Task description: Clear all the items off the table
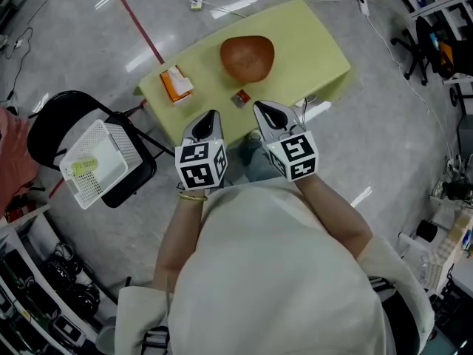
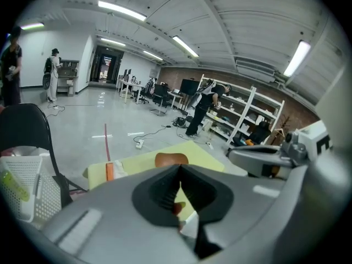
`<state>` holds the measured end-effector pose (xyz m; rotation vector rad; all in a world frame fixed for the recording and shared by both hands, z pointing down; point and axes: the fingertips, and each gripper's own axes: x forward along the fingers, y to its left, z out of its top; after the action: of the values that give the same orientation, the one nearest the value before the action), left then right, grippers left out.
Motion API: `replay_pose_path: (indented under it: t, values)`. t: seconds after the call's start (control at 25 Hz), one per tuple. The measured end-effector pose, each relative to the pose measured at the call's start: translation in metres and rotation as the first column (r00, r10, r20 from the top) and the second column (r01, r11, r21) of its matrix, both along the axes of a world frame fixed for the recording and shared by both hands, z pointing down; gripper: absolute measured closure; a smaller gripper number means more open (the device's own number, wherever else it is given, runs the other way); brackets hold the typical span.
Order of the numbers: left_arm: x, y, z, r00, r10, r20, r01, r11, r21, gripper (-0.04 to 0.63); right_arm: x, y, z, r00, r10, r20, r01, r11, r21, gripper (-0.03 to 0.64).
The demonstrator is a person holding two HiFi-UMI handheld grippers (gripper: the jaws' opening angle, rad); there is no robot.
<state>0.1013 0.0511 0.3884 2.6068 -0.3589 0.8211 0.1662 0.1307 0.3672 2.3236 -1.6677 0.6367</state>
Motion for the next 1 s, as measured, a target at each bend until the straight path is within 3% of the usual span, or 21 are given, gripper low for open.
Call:
replay_pose_path:
  t: [0.4, 1.0]
  values:
    - [0.068, -0.009, 0.027, 0.999, -0.028, 0.028, 0.029, 0.999, -0.023, 0.584, 0.085, 0.001, 0.032, 0.999, 0.015, 0.033, -0.013, 0.999, -0.052, 0.617]
    - [0.139, -0.025, 0.095, 0.983, -0.149, 0.111, 0.157, 0.985, -0.068, 0.584, 0.190, -0.011, 0.091, 0.995, -0.040, 0.090, 0.051, 0.991, -0.124, 0.617]
